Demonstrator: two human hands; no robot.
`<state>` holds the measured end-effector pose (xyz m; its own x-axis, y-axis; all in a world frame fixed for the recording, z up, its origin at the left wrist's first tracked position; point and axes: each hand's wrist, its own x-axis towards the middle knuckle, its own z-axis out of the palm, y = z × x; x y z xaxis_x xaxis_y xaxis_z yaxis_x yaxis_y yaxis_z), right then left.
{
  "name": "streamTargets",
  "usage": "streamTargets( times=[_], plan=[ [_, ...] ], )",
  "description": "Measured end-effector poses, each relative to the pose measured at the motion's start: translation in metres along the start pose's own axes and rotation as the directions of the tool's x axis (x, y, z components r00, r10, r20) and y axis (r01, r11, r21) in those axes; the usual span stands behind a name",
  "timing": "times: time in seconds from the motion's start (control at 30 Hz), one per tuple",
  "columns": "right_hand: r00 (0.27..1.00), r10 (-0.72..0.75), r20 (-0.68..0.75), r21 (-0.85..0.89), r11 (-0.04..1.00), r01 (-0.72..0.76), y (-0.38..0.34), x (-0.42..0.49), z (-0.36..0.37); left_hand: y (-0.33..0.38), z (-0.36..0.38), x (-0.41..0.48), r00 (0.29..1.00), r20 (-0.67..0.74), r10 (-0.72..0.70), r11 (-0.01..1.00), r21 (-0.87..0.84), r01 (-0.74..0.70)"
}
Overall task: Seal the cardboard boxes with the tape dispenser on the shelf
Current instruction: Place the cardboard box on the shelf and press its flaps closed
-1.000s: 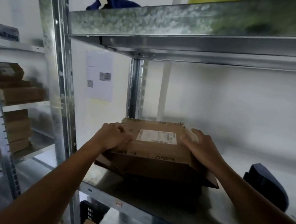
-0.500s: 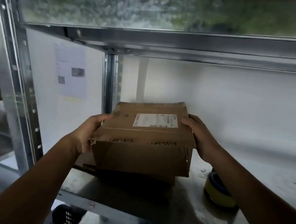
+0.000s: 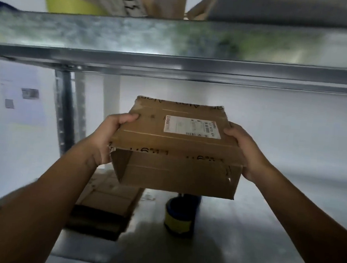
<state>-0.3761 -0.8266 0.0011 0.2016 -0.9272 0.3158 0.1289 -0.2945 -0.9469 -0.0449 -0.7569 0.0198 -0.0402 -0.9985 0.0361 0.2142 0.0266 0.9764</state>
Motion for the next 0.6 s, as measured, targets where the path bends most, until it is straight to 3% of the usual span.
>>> streamTargets(
  times=[0.2,0.47,0.6],
  plan=[
    [0.989,0.131,-0.067,0.025,0.991,-0.129,-0.019,-0.024,-0.119,-0.016,0.113,0.037,0.994,0.108,0.023,0.997,0.072,-0.031],
    [0.981,-0.033,-0.191,-0.133,0.991,0.008,-0.003,-0.043,-0.235,-0.061,0.219,0.073,0.961,0.228,0.159,0.987,-0.027,-0.157],
    [0.972,-0.125,-0.201,-0.082,0.99,0.11,0.009,-0.045,-0.269,-0.082,0.254,0.086,0.928,0.27,0.258,0.966,-0.053,-0.253]
  ],
)
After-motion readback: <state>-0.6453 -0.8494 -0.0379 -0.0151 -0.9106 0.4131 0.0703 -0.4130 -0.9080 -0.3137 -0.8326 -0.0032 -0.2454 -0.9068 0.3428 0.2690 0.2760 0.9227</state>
